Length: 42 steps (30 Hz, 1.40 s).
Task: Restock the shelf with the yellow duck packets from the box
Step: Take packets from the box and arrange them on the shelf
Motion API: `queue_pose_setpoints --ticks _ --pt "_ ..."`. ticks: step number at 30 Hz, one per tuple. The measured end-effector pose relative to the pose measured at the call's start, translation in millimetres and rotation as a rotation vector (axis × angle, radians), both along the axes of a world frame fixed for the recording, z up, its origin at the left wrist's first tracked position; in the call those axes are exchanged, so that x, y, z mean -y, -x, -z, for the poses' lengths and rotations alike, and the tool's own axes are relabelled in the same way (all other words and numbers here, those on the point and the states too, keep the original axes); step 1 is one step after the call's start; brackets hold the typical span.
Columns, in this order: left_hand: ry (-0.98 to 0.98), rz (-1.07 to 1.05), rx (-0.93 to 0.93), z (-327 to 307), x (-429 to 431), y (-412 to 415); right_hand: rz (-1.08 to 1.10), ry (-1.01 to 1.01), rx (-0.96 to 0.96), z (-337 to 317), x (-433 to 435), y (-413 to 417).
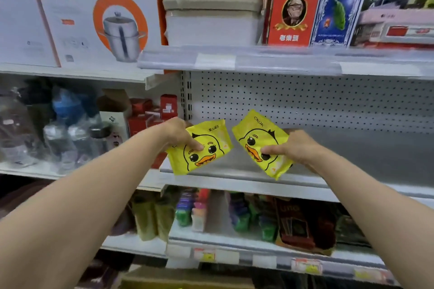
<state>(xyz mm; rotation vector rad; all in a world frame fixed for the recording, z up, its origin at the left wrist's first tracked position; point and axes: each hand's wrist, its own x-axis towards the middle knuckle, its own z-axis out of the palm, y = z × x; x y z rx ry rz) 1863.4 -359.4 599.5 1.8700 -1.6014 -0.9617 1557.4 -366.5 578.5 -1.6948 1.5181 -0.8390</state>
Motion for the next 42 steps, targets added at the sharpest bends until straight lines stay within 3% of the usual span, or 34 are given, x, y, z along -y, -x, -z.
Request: queue_pose_setpoints --ticks 3,6,19,26,42 --pt "0.008 0.073 0.07 -0.7 52.0 -23.7 0.051 0.047 -0.075 -1.4 29.6 -17.5" --pt "0.061 0.122 0.272 -3.2 94.6 -37.3 0.097 0.067 -0.258 -3.5 58.8 -33.1" --pt "0.205 0.241 0.536 11.6 211.2 -28.6 0.15 0.121 -0.335 4.5 140.9 -44.3" --pt "0.244 0.256 0.573 12.2 241.7 -24.0 0.043 0.159 -0.422 8.1 173.7 -46.1" --pt "0.331 0.26 0.593 25.7 297.2 -9.6 -0.021 0.122 -0.338 9.8 211.2 -18.5"
